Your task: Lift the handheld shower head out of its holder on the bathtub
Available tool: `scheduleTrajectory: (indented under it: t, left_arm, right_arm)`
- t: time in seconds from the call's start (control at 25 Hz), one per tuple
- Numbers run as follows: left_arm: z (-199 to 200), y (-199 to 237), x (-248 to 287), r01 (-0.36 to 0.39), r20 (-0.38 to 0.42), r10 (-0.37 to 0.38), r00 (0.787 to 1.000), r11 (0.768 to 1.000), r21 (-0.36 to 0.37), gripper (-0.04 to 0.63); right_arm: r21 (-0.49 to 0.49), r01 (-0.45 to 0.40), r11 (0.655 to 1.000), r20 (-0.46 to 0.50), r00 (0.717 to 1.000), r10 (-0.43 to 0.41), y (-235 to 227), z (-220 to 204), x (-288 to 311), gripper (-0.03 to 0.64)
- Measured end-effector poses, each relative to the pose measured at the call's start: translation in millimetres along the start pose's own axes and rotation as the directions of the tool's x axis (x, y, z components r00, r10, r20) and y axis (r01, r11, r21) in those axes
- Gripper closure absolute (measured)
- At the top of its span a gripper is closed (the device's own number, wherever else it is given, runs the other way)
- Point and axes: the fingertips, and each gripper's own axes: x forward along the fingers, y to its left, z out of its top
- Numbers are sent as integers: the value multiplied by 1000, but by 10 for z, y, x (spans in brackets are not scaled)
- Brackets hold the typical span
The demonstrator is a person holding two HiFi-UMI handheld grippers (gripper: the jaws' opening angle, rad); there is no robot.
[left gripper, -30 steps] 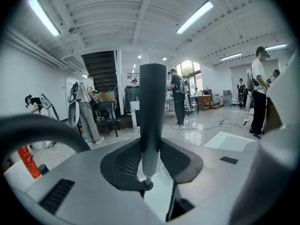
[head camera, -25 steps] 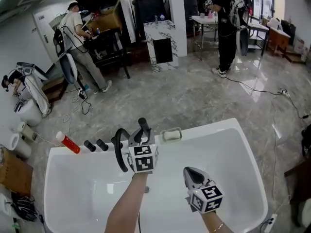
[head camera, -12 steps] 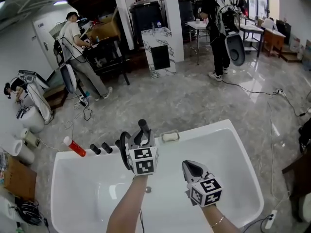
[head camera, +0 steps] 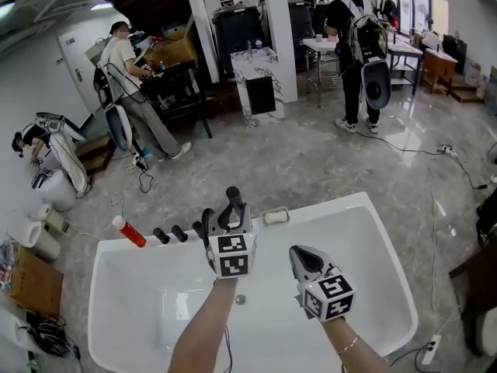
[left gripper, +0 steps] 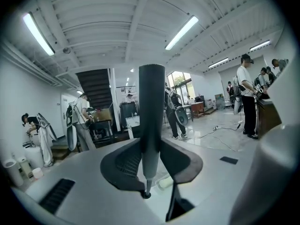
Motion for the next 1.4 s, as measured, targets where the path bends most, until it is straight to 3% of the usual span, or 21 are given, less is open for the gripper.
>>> scheduleTrajectory:
  t: [0.52, 1.0, 1.4]
  left_arm:
    - [456, -124, -811, 26, 85, -31, 996, 998, 63, 456]
    - [648, -76, -1140, 56, 92, -66, 994, 993, 104, 456]
    - [584, 7, -1263, 63, 89, -75, 993, 990, 124, 456]
  right_arm:
    - [-17, -9, 1000, 42, 999, 9, 466, 308, -491, 611]
    - [-30, 23, 999, 59, 998, -21, 642, 473, -783, 611]
    - [-64, 75, 995, 56, 996, -72, 738, 471, -844, 612]
